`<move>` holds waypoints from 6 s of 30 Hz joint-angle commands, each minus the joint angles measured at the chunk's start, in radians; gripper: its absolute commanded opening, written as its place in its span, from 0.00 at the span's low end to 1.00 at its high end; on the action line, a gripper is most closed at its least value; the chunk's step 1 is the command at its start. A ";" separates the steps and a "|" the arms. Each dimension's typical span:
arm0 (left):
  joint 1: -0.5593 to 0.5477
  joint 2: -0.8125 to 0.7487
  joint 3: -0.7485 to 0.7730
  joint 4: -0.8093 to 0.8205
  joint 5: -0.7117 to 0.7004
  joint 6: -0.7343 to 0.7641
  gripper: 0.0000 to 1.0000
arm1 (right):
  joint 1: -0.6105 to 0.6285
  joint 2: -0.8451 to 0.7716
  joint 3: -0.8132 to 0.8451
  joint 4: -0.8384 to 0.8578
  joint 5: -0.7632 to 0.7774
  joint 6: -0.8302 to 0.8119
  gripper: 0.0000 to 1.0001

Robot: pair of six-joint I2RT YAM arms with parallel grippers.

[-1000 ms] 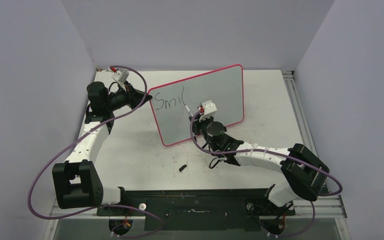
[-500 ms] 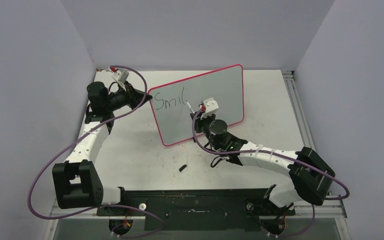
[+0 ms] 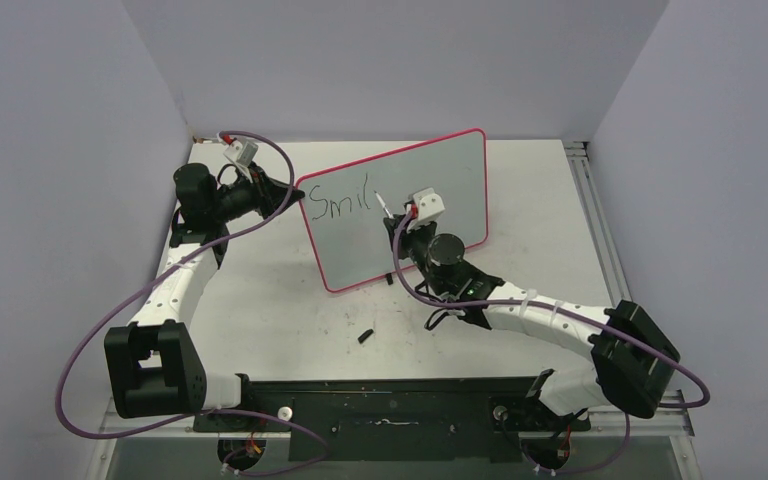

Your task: Write a sentence on the whiteboard

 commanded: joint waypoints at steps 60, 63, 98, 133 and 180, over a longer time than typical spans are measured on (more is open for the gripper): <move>0.009 -0.028 0.007 -0.011 0.020 0.029 0.00 | -0.049 0.100 0.088 0.059 0.006 -0.029 0.05; 0.009 -0.029 0.005 -0.011 0.020 0.029 0.00 | -0.048 0.104 0.091 0.066 0.000 -0.031 0.05; 0.009 -0.027 0.005 -0.004 0.025 0.023 0.00 | 0.000 0.086 -0.021 -0.008 0.063 0.014 0.05; 0.010 -0.029 0.003 -0.002 0.026 0.023 0.00 | -0.021 0.093 0.017 -0.011 0.077 -0.016 0.05; 0.010 -0.039 -0.001 0.003 0.026 0.020 0.00 | -0.012 -0.123 0.007 -0.137 0.042 -0.006 0.05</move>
